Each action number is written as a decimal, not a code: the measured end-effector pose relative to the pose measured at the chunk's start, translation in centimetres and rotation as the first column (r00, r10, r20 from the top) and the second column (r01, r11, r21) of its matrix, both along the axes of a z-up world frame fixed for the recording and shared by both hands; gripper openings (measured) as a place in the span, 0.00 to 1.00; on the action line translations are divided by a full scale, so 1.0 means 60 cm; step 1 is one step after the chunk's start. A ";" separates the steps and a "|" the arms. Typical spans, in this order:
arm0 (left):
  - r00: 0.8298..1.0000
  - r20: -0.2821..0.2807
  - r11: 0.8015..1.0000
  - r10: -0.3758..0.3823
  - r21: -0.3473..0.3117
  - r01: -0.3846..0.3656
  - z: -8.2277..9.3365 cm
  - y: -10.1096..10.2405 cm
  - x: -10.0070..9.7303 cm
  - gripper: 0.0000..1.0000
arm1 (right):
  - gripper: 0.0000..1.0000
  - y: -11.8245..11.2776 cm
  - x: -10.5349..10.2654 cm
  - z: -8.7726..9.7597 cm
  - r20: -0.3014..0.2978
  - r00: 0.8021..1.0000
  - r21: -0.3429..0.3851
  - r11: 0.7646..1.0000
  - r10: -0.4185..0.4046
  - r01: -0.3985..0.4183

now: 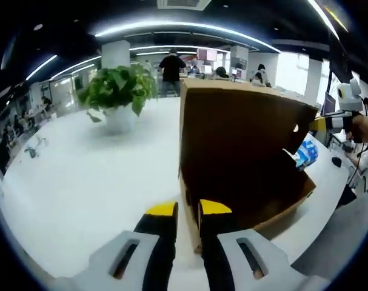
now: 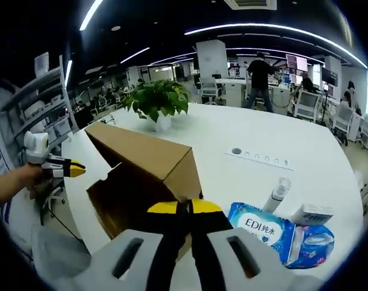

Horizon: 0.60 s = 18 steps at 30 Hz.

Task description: Operate the shoe box by opening the lid, removing the specified soft item, and placing it in the target area until the item is outside and the box remains undamaged.

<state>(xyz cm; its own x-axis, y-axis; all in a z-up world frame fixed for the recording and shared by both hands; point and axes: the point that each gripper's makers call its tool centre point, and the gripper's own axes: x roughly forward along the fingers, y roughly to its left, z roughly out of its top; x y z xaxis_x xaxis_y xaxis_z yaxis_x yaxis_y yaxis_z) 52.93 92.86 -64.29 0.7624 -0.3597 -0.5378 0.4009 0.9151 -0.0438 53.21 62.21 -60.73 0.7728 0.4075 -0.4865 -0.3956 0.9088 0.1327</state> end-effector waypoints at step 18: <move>0.980 0.077 0.981 -0.182 0.082 0.175 0.056 -0.025 0.028 0.19 | 0.06 0.010 -0.036 -0.027 0.018 1.000 -0.017 1.000 0.012 -0.012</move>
